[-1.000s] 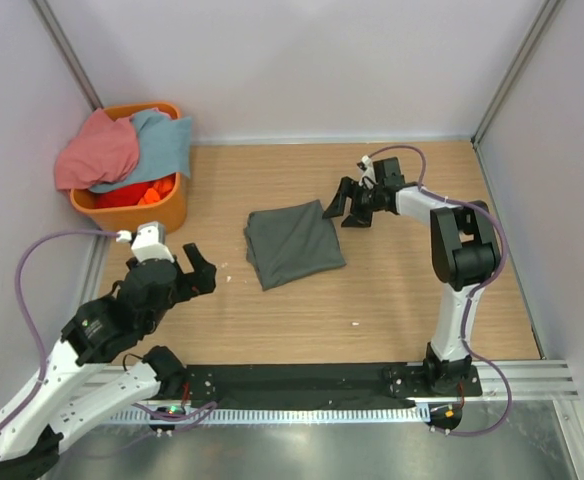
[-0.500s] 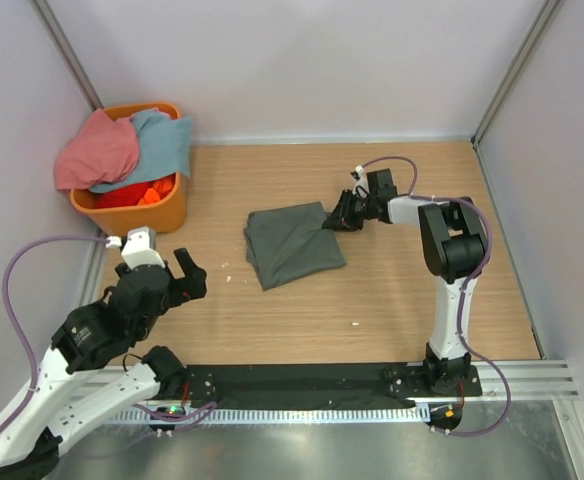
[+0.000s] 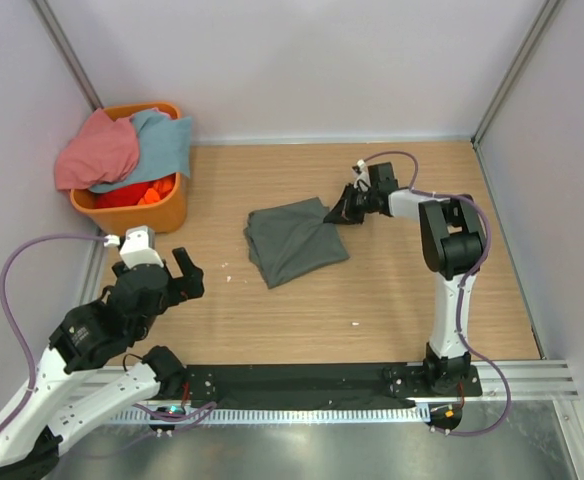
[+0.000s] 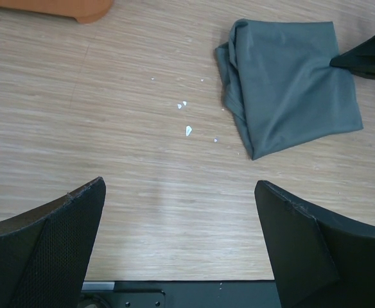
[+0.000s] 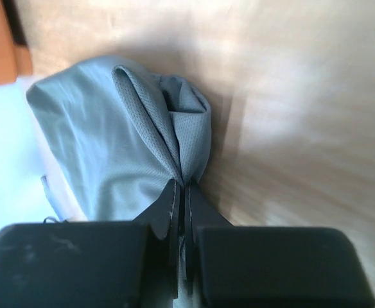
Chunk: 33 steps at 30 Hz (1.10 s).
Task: Fold and stack the t-shirts
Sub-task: Neatly place the folded tshirt to the corner
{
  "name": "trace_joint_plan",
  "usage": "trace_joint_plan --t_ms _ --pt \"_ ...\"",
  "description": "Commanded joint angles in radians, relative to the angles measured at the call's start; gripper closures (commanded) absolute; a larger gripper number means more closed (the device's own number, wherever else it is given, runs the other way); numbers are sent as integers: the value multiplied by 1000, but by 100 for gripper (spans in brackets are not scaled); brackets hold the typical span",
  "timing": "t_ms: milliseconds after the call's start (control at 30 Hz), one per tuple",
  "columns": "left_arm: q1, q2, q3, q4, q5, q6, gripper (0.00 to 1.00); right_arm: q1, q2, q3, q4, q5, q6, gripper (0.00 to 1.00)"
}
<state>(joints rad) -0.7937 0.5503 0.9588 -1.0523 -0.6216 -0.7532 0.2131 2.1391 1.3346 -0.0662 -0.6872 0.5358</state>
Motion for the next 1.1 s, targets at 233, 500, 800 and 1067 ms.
trace_joint_plan --t_ms 233,500,800,1067 --pt "1 20 0 31 -17 14 1 -164 103 441 -421 319 -232 99" --pt "-1 71 0 34 -1 23 4 -302 306 800 -615 511 -338 99" --pt "1 102 0 37 5 28 6 -400 466 1172 -670 738 -468 99" --pt "-1 132 0 35 3 28 8 -431 476 1135 -468 876 -641 99"
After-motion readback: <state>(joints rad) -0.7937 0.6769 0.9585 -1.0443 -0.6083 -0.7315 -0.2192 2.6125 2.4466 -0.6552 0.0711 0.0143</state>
